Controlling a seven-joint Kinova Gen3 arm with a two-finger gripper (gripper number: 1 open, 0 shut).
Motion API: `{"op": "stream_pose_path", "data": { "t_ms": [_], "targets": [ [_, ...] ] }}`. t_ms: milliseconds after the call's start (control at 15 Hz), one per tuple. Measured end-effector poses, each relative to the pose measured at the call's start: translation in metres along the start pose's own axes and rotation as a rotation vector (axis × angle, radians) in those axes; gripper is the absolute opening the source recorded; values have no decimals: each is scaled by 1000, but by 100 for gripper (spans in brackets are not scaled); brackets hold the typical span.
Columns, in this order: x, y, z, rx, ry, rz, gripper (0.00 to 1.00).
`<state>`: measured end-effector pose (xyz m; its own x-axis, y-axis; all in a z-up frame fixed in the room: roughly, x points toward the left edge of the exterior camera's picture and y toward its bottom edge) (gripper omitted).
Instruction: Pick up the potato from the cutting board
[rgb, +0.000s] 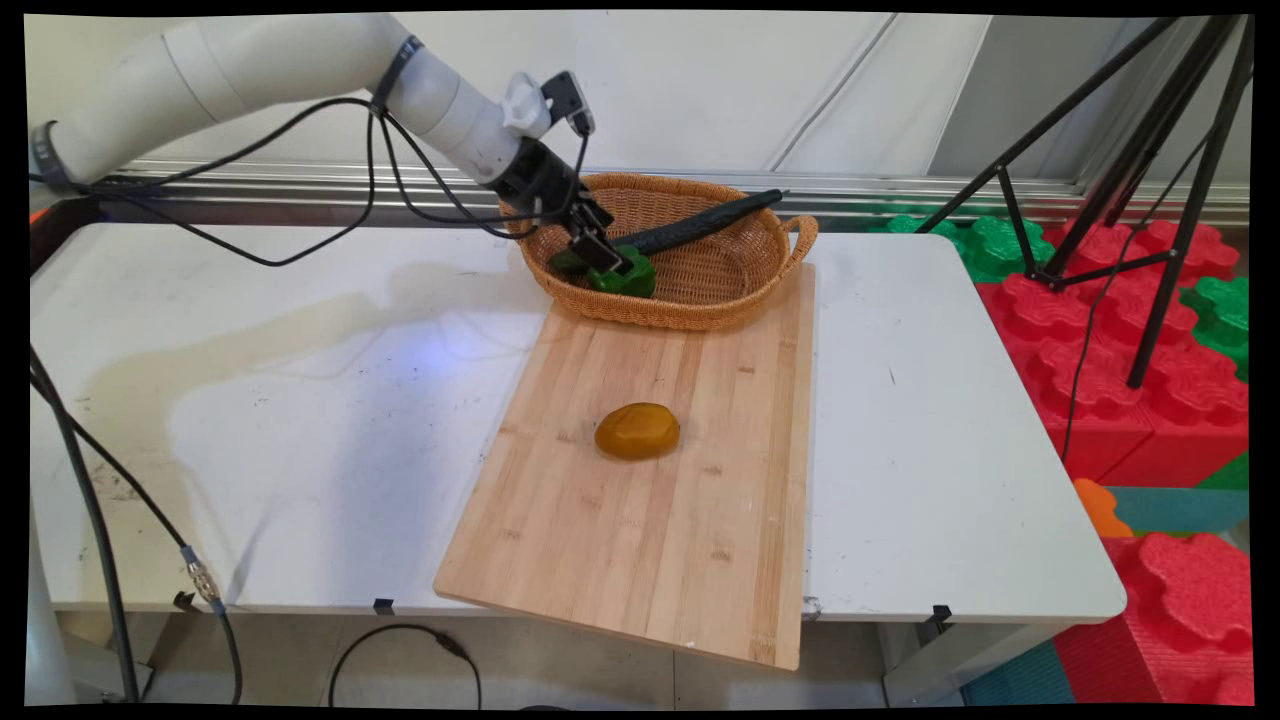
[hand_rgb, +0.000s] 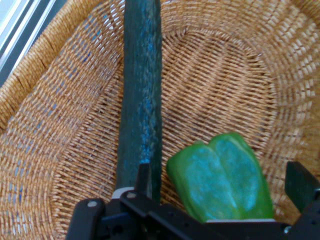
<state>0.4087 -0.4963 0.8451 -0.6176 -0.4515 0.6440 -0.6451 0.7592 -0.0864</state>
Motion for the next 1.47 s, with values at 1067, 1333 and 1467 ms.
{"op": "stream_pose_path", "data": {
  "t_ms": [1067, 1333, 1467],
  "targets": [
    [-11, 45, -120, -125, 51, 22, 100],
    [-16, 68, -137, -171, 41, 46, 100],
    [-19, 79, -140, -190, 31, 65, 100]
  ]
}}
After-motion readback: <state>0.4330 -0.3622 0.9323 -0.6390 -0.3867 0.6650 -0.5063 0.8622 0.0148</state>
